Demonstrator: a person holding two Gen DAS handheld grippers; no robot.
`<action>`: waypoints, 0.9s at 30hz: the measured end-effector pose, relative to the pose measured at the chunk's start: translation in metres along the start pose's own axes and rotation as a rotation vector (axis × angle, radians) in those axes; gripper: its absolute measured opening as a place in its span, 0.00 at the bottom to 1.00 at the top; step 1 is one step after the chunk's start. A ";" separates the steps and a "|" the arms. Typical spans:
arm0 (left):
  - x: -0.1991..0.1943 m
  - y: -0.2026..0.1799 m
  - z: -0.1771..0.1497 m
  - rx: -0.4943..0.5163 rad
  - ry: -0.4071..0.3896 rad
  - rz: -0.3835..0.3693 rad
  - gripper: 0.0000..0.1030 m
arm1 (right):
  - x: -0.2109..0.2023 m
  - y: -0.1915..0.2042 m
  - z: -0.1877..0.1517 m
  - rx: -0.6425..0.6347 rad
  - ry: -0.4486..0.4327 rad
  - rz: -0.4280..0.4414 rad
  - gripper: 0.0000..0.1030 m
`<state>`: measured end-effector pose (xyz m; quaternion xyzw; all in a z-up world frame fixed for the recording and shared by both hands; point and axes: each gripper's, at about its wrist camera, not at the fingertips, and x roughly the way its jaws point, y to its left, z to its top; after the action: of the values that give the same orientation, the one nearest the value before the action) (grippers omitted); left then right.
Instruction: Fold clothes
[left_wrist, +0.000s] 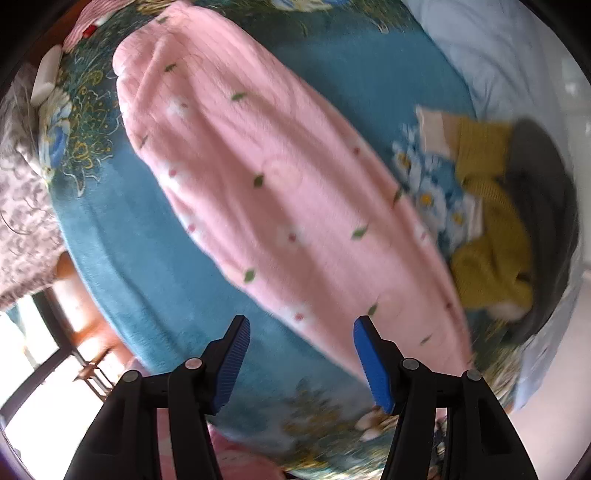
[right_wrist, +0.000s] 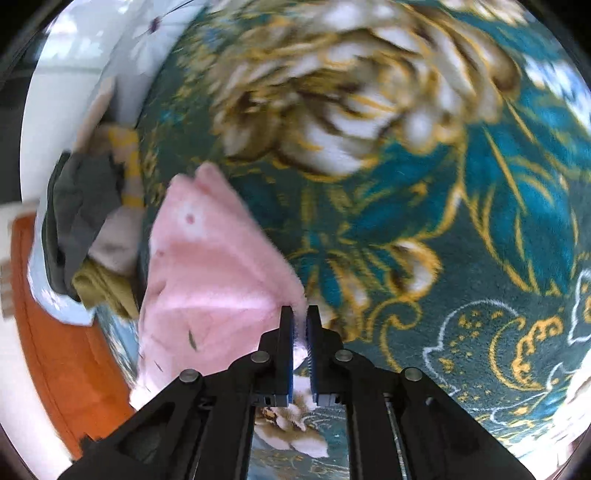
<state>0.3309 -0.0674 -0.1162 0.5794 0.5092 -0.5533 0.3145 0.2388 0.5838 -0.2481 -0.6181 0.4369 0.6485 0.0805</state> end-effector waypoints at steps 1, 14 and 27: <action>-0.001 0.002 0.006 -0.024 -0.006 -0.022 0.61 | -0.006 0.004 -0.001 -0.007 -0.015 -0.037 0.17; 0.030 0.009 0.113 -0.247 0.020 -0.201 0.61 | 0.017 0.132 -0.036 -0.037 0.053 0.141 0.28; 0.097 0.008 0.192 -0.306 0.126 -0.120 0.61 | 0.108 0.195 -0.044 0.286 0.089 -0.036 0.28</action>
<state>0.2641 -0.2240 -0.2471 0.5268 0.6398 -0.4497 0.3331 0.1214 0.3893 -0.2454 -0.6362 0.5167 0.5500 0.1602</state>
